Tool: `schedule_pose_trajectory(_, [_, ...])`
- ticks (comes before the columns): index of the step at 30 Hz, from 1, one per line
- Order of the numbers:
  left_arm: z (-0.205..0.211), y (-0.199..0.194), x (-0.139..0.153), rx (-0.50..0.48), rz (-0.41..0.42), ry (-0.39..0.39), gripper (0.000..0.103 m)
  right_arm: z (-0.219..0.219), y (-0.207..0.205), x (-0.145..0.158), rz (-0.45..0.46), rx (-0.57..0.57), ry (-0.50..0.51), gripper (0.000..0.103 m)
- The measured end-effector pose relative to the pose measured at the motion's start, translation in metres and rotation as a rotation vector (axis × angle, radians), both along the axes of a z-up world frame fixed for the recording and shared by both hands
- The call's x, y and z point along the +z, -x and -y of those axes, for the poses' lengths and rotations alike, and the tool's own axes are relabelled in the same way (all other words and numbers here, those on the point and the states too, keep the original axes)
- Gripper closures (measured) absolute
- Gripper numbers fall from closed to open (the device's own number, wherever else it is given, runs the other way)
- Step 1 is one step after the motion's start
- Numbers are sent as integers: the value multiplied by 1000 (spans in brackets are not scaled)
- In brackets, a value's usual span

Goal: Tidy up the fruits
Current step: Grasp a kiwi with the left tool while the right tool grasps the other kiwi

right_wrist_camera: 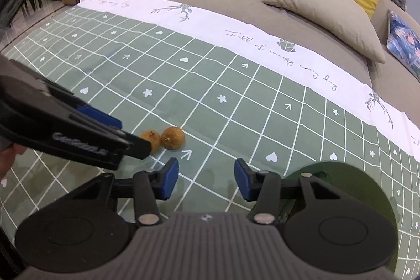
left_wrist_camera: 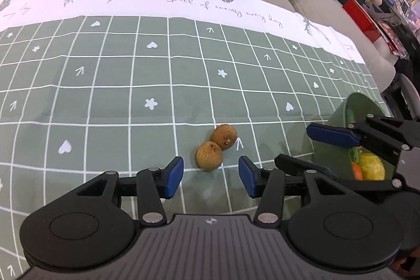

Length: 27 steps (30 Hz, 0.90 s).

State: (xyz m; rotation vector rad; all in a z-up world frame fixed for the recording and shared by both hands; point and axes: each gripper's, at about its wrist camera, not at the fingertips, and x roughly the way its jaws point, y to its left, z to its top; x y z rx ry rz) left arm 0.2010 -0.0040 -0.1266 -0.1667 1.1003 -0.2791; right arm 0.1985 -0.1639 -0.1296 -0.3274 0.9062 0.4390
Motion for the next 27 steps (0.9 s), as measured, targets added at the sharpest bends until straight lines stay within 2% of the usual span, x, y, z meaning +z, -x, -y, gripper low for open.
schedule_pose_trajectory(8, [6,-14,-15,-16,-28,-21,55,-3,-5,-6,-11,14,8,60])
schedule_pose_trajectory(12, [7,-16,-18,-12,-34,-13,63,-6,-6,-8,-15,21,11,60])
schedule_pose_trajectory(13, [7,-16,-18,-14,-32,-8,69,-7,-7,-9,-17,23,11,61])
schedule_pose_trajectory(16, [7,-16,-19,-23,-30,2,75,-9,-9,-12,-29,26,14,64])
schedule_pose_trajectory(24, [-20,-6,-8,63,-22,12,75,-26,-13,-12,-22,26,-15,65])
schedule_pose_trajectory(27, [-35,1,-4,93,-18,-7,75,-37,-18,-16,-27,19,-27,72])
